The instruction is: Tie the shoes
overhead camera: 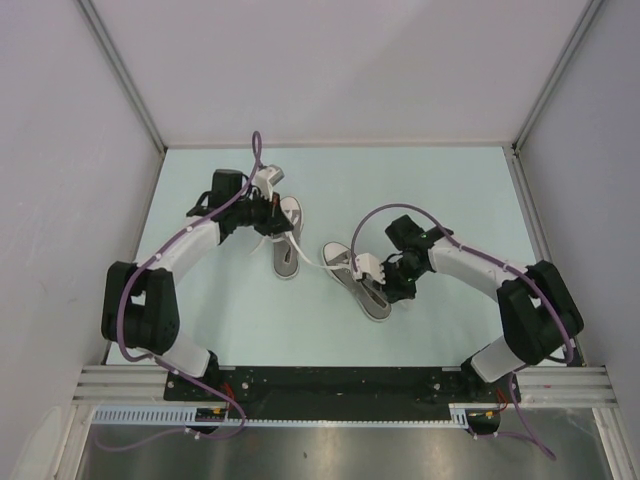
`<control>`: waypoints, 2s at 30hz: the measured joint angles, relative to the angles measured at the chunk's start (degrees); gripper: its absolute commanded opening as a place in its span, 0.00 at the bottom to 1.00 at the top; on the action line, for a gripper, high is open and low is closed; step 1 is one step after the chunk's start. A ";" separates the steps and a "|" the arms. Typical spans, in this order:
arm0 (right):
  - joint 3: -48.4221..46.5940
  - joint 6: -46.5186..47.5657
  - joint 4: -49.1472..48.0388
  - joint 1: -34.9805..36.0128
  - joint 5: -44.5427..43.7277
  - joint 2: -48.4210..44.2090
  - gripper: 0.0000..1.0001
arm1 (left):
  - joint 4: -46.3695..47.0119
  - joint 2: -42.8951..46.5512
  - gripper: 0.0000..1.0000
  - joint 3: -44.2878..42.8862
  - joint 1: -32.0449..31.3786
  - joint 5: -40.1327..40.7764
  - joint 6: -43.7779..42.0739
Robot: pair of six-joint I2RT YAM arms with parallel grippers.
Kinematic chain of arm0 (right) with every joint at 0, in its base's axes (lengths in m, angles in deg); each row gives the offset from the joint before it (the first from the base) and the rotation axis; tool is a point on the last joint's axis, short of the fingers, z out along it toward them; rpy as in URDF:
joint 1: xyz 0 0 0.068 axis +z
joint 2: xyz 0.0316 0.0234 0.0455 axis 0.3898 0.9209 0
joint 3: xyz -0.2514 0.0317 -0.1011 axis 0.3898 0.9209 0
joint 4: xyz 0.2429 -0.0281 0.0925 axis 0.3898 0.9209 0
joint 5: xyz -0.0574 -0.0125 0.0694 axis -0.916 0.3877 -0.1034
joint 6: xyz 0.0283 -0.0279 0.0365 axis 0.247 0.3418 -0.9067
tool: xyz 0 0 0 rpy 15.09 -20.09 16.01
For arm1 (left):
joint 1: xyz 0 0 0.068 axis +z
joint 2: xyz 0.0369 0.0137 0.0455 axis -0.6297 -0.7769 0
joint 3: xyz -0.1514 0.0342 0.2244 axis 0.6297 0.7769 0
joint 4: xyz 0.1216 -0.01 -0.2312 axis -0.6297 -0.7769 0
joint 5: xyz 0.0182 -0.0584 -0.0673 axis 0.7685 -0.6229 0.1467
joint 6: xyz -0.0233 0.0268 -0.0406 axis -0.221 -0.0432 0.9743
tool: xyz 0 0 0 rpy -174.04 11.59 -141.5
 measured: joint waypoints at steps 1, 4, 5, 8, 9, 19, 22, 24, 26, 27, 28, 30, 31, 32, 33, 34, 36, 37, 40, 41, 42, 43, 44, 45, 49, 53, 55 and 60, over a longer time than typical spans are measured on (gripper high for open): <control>0.07 -0.42 -0.17 0.46 0.31 1.03 0.00 | 0.24 -0.13 0.00 -0.09 -0.09 -0.02 0.13; 0.09 -2.03 -0.70 1.88 0.31 2.16 0.00 | 0.83 -0.59 0.00 -0.31 -0.13 -0.04 0.50; 0.11 -2.51 -0.76 2.58 0.55 2.16 0.00 | 1.05 -0.81 0.00 -0.39 -0.13 -0.04 0.57; 0.15 -4.66 -2.62 6.40 1.86 2.16 0.00 | 1.40 -1.36 0.00 -0.52 -0.13 -0.15 0.96; 0.15 -5.38 -3.48 7.56 2.45 2.16 0.00 | 1.53 -1.55 0.00 -0.59 -0.13 -0.20 1.09; 0.31 -9.31 -4.72 2.36 5.38 -1.79 0.00 | 1.68 0.11 0.00 0.24 -0.17 -0.98 1.95; 0.31 -9.86 -3.48 -5.68 5.95 -9.11 0.00 | 1.01 4.83 0.00 2.80 0.28 -0.92 1.97; 0.31 -10.03 -2.80 -11.45 6.14 -14.67 0.00 | 0.55 8.07 0.00 4.26 0.94 -0.66 1.95; 0.28 -10.23 -1.90 -16.57 6.38 -19.26 0.00 | -0.31 11.47 0.00 5.55 2.03 0.13 1.90; 0.28 -10.40 -1.44 -18.88 6.49 -20.72 0.00 | -0.76 12.96 0.00 6.08 2.58 0.66 1.86; 0.28 -10.58 -0.92 -20.94 6.58 -21.64 0.00 | -1.11 14.23 0.00 6.40 3.15 1.31 1.77; 0.28 -10.93 0.07 -25.05 6.36 -22.27 0.00 | -1.92 15.80 0.00 6.69 4.00 2.47 1.40; 0.28 -11.04 0.37 -26.75 6.27 -22.27 0.00 | -2.40 16.39 0.00 6.78 4.46 3.23 1.14; 0.28 -11.06 0.68 -28.85 6.21 -22.27 0.00 | -2.99 16.81 0.00 6.80 4.90 3.98 0.79; 0.31 -11.06 1.03 -31.15 6.19 -22.29 0.00 | -3.54 17.05 0.00 6.80 5.22 4.81 0.42; 0.31 -10.99 1.22 -33.11 6.08 -22.45 0.00 | -4.07 17.16 0.00 6.80 5.55 5.53 0.07; 0.28 -10.69 1.86 -36.15 6.03 -22.82 0.00 | -4.96 17.18 0.00 6.80 6.12 7.15 -0.59; 0.31 -10.32 2.40 -37.77 6.10 -23.06 0.00 | -5.53 17.18 0.00 6.80 6.45 8.04 -0.83; 0.28 -9.09 4.17 -41.29 6.49 -23.65 0.00 | -6.84 17.22 0.00 6.80 7.65 10.34 -1.57; 0.28 -8.79 4.70 -42.01 6.73 -23.65 0.00 | -7.10 17.31 0.00 6.82 8.15 11.15 -1.64; 0.28 -8.44 5.09 -42.36 6.93 -23.65 0.00 | -7.30 17.59 0.00 6.88 8.76 11.87 -1.73; 0.28 -8.09 5.66 -42.53 7.28 -23.61 0.00 | -7.43 18.01 0.00 7.02 9.31 12.46 -1.86; 0.28 -7.89 6.25 -42.53 7.65 -23.58 0.00 | -7.58 18.78 0.00 7.32 10.01 13.00 -2.12; 0.31 -7.78 6.75 -42.53 8.02 -23.52 0.00 | -7.76 19.74 0.00 7.72 10.67 13.66 -2.29; 0.31 -6.62 8.11 -42.49 8.63 -22.99 0.00 | -9.46 24.44 0.00 9.55 12.44 15.65 -4.28; 1.68 -4.20 8.59 -42.51 8.04 -22.45 0.00 | -11.43 27.93 0.00 11.72 13.75 17.64 -7.28; 3.45 -2.69 8.52 -42.53 6.80 -22.01 0.00 | -13.16 28.87 0.00 12.79 14.14 18.12 -9.20; 8.35 -0.02 7.96 -43.15 2.91 -21.40 0.00 | -16.48 31.12 0.00 15.45 14.29 18.40 -13.05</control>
